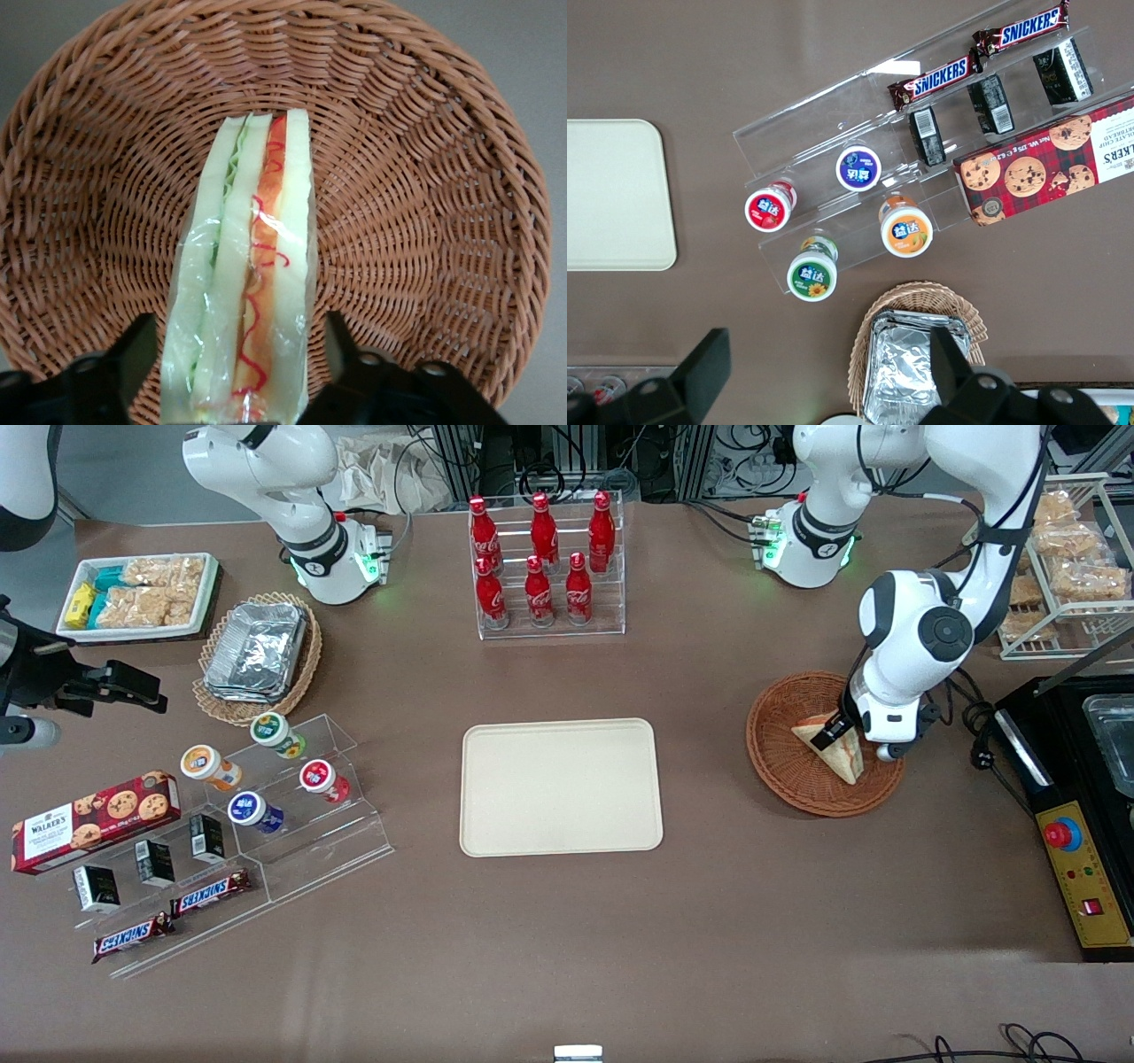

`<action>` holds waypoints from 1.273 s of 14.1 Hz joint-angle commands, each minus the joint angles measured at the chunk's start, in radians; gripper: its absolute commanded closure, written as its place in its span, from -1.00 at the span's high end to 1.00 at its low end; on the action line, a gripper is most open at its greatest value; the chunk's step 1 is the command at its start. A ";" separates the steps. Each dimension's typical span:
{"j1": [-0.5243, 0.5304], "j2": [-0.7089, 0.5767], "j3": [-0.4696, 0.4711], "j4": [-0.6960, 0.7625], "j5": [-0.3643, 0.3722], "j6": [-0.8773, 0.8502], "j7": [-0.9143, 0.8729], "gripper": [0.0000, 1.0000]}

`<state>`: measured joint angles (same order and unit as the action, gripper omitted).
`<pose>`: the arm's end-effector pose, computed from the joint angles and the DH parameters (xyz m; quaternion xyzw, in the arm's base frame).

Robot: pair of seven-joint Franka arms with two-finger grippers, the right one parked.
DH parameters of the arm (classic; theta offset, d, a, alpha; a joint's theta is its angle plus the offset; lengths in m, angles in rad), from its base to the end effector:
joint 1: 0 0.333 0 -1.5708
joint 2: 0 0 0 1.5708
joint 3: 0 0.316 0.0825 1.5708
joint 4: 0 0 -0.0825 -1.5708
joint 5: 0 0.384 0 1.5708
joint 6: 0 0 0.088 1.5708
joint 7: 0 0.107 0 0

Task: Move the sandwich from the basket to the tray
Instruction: 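Lower the left gripper and close it on the wrapped sandwich, then lift the sandwich out of the basket with the left gripper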

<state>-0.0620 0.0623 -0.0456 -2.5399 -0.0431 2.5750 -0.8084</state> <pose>0.4525 -0.0484 0.2468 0.9326 0.3604 -0.0178 0.0054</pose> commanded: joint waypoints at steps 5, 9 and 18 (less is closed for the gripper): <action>-0.005 -0.022 0.001 0.009 0.019 0.024 -0.071 -1.00; -0.005 -0.087 0.000 0.178 0.023 -0.265 -0.008 -1.00; -0.007 -0.062 -0.199 0.734 0.023 -0.823 0.133 -1.00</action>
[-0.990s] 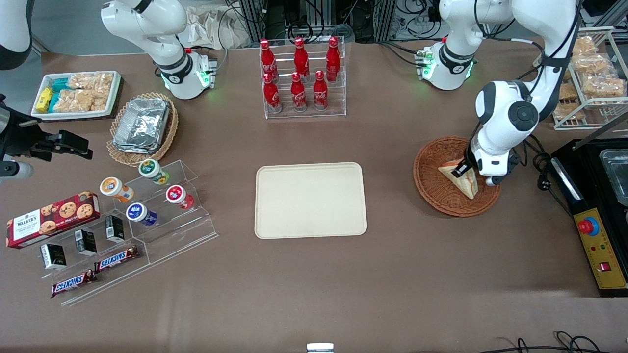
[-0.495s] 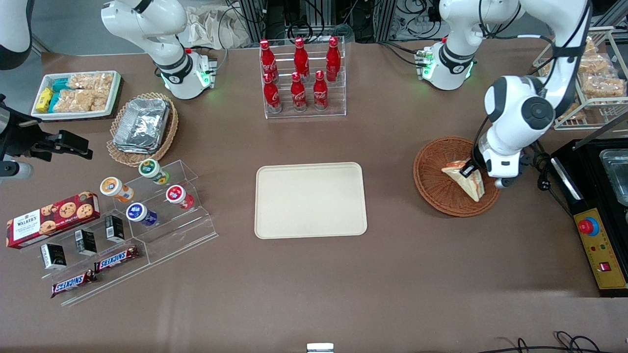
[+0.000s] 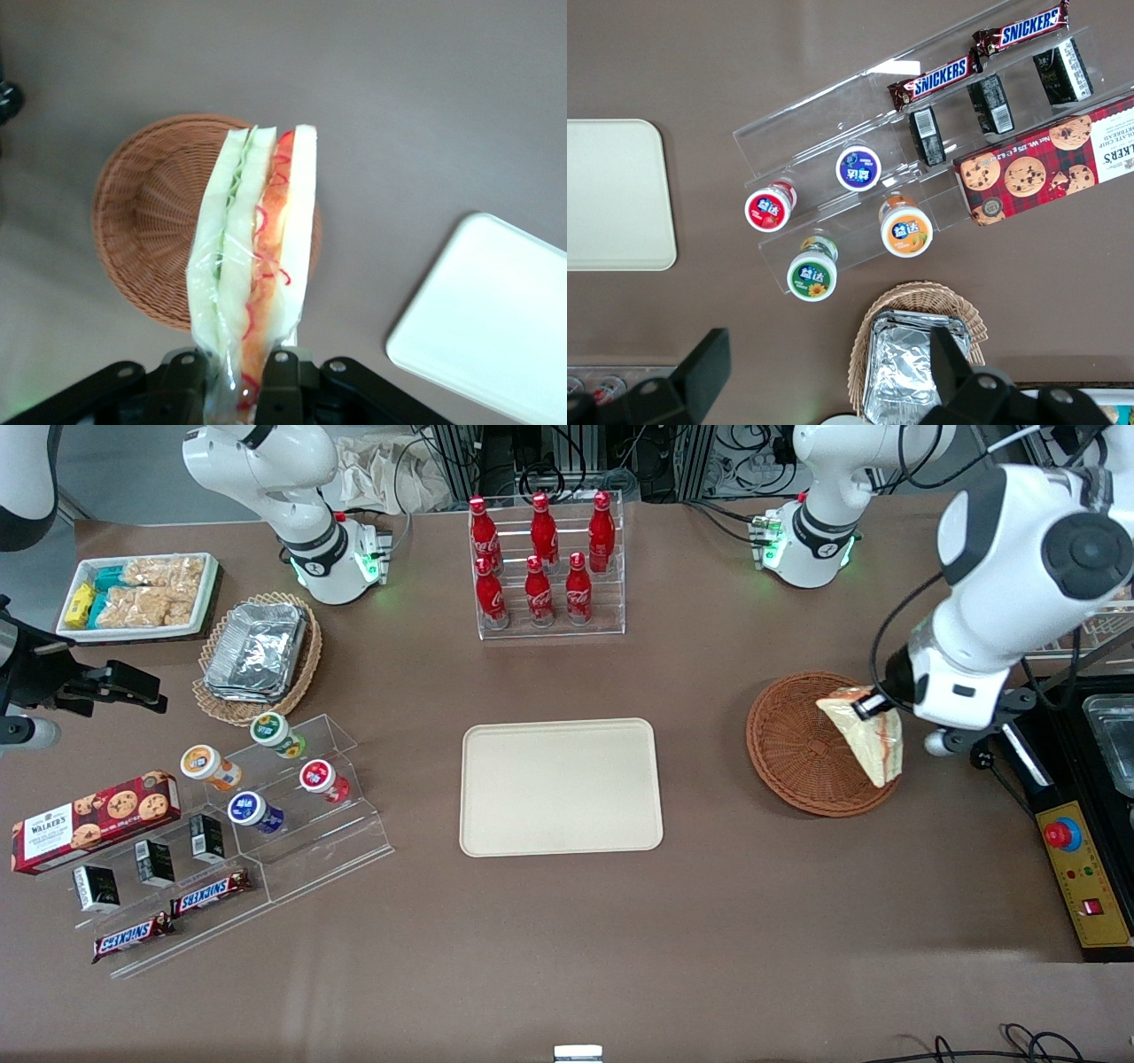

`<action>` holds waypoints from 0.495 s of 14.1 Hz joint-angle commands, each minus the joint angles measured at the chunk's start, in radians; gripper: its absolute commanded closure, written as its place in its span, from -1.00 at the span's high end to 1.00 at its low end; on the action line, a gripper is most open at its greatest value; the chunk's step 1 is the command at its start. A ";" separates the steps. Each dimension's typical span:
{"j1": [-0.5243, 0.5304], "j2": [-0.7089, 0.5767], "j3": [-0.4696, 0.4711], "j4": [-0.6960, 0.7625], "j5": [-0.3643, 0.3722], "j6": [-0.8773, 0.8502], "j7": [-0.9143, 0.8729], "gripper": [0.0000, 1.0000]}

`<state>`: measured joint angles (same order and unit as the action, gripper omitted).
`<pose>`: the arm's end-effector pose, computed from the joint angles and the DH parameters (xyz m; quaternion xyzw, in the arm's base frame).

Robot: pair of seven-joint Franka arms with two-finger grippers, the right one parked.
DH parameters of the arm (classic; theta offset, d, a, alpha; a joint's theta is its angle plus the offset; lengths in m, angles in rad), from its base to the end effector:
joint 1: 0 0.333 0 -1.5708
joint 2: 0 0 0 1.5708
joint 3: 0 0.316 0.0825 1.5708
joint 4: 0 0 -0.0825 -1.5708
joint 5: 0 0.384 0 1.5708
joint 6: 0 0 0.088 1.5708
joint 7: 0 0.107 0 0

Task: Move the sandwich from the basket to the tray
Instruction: 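Lift the sandwich out of the basket with the left gripper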

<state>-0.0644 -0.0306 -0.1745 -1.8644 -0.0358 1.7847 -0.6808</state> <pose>0.5313 -0.1335 0.5198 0.9743 0.2233 -0.0287 0.0022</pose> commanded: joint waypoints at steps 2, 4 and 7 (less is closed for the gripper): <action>-0.015 0.040 -0.159 0.079 0.039 -0.031 0.021 -1.00; -0.021 0.118 -0.267 0.131 0.071 -0.024 -0.018 -1.00; -0.035 0.205 -0.341 0.133 0.076 0.059 -0.062 -1.00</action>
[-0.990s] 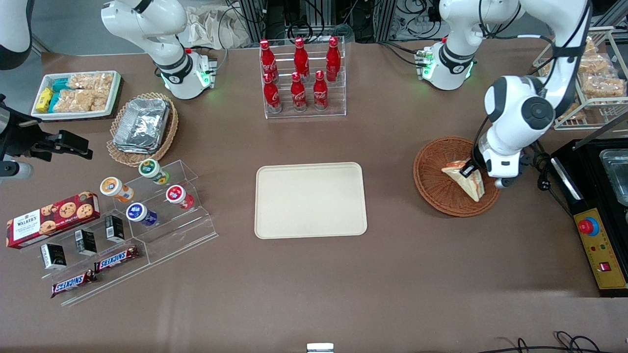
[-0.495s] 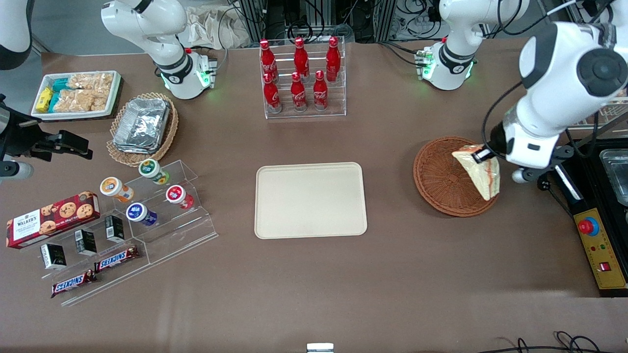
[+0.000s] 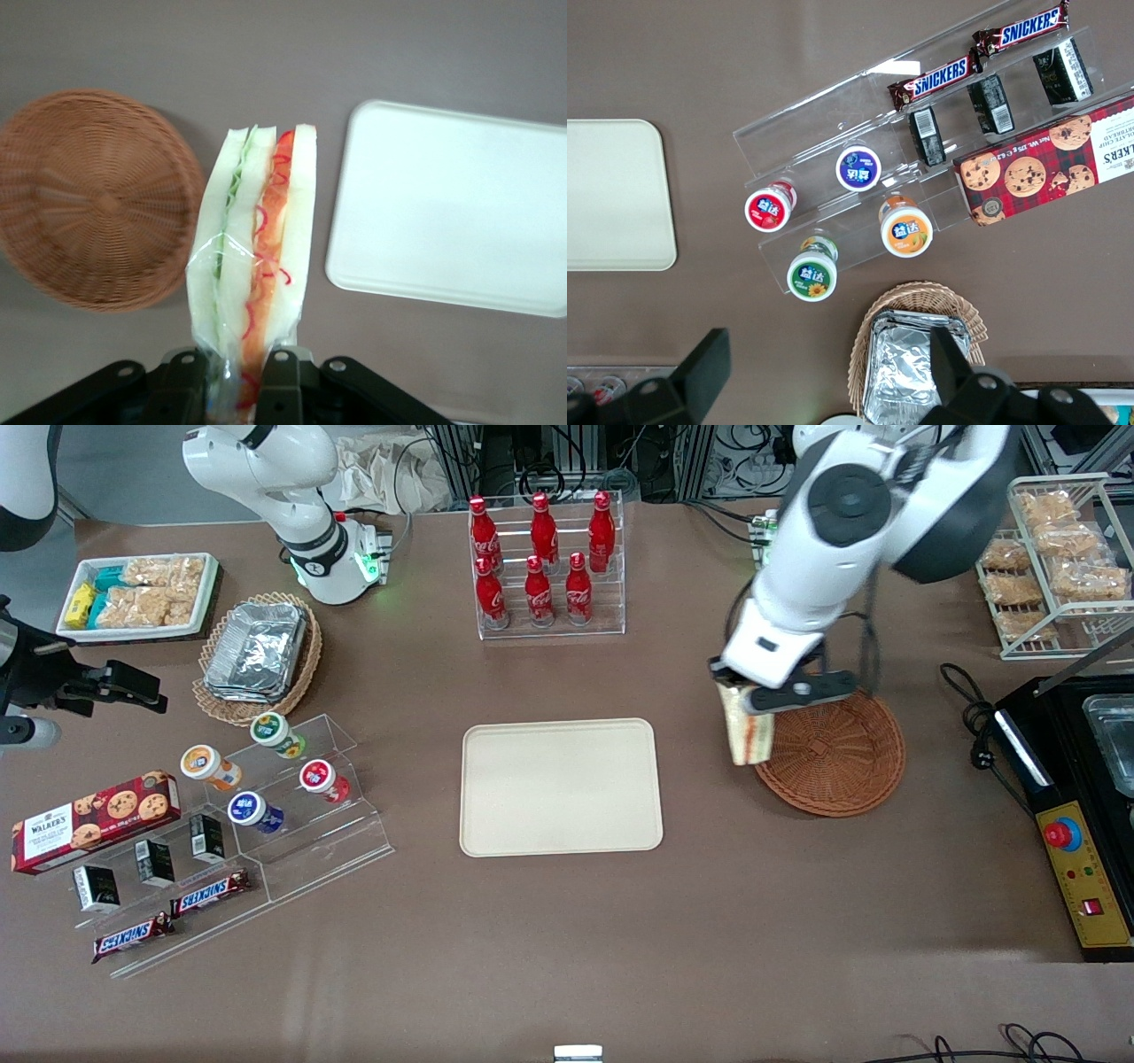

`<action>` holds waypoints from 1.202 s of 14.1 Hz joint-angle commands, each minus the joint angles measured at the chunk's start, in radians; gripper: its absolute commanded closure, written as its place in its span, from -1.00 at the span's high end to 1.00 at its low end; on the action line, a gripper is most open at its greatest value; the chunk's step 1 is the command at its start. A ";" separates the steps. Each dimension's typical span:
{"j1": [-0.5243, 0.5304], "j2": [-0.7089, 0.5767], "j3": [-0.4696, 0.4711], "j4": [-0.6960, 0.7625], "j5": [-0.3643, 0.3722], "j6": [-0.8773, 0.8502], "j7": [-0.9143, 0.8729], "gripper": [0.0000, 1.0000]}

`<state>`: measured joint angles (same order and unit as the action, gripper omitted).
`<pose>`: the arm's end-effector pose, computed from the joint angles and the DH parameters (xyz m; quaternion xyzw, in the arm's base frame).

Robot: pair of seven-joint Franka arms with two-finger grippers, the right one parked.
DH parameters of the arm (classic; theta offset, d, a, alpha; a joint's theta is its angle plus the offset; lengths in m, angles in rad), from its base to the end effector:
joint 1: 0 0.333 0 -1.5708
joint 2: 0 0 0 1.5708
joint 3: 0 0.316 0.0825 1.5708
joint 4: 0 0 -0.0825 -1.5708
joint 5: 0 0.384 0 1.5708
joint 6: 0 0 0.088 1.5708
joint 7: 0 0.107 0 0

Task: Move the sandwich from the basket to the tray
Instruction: 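Carry the sandwich over the beige tray and lower it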

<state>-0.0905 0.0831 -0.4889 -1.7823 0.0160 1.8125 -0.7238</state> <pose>0.4905 -0.3105 0.5025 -0.9972 -0.0703 0.0243 0.0037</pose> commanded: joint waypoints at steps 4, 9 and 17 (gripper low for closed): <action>-0.090 0.295 -0.030 0.060 0.107 0.223 -0.087 -1.00; -0.140 0.506 -0.030 0.064 0.350 0.379 -0.252 -1.00; -0.170 0.578 -0.027 0.066 0.381 0.441 -0.247 0.94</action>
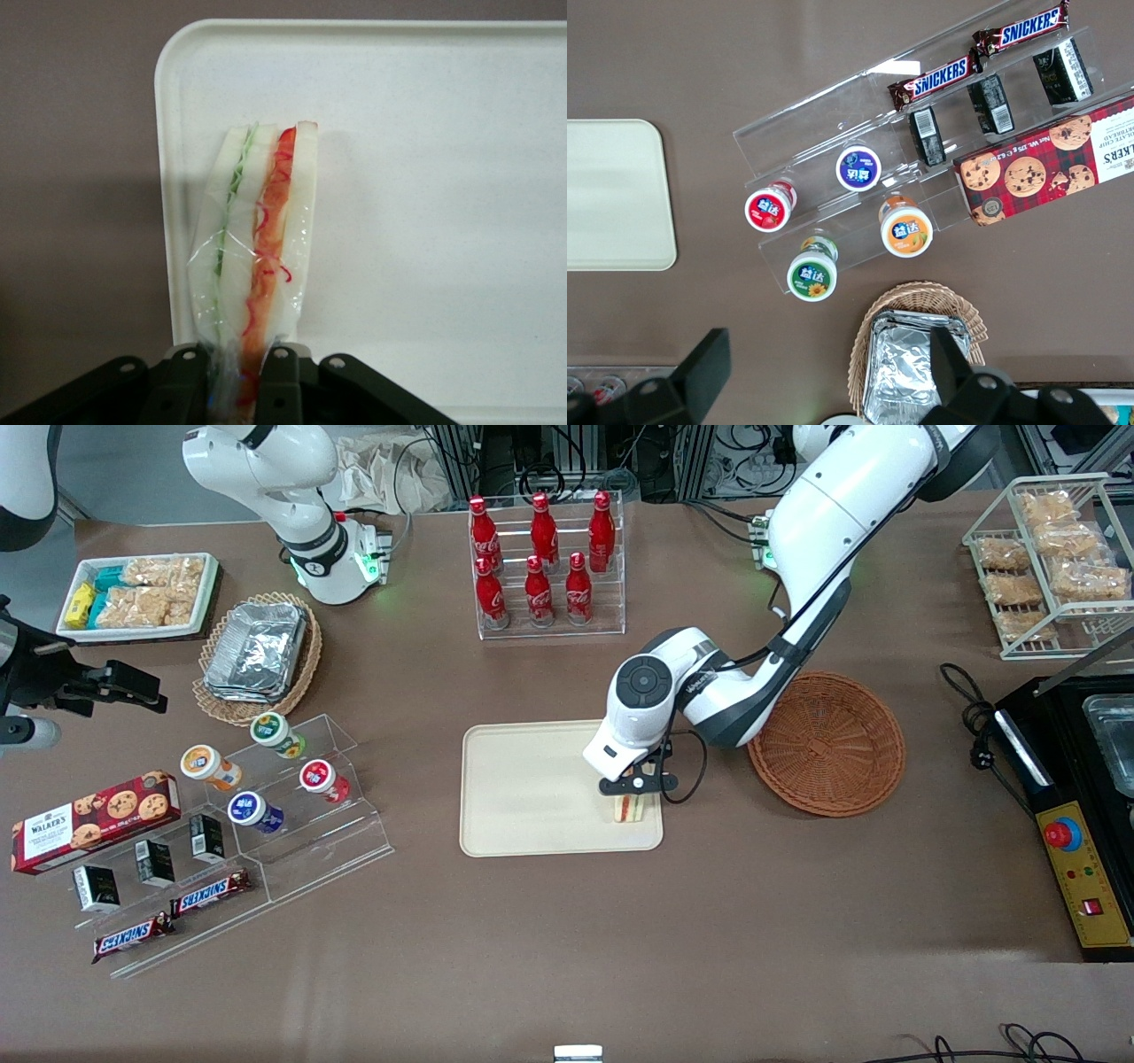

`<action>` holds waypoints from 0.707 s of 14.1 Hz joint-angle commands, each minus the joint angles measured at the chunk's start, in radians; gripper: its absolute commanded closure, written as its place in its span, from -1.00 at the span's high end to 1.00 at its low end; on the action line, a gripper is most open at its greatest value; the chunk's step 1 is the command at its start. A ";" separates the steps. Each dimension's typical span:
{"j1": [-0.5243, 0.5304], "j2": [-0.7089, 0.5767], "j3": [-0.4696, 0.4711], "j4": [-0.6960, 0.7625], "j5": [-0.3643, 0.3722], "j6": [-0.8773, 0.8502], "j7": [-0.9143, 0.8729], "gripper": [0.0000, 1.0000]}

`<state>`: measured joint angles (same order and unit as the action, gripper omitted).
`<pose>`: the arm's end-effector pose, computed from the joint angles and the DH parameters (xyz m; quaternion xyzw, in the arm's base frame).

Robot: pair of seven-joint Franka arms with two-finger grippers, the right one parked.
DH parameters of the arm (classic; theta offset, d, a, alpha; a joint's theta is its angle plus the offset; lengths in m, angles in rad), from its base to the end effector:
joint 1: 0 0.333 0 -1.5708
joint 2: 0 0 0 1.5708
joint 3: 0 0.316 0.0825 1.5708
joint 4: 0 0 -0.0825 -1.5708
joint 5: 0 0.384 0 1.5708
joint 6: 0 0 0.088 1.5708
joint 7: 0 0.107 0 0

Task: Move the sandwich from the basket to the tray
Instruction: 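Carry the sandwich over the beige tray and lower it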

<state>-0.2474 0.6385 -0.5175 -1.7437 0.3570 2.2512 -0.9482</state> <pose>0.5045 -0.4270 0.2438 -0.9997 -0.0161 0.0200 0.0010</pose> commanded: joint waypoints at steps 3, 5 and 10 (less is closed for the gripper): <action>-0.009 0.023 0.002 0.024 0.080 -0.002 -0.024 1.00; -0.003 0.009 0.002 0.027 0.080 -0.005 -0.027 1.00; 0.045 -0.147 0.001 0.113 -0.022 -0.232 -0.005 1.00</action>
<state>-0.2255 0.5845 -0.5152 -1.6592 0.3925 2.1389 -0.9562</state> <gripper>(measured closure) 0.000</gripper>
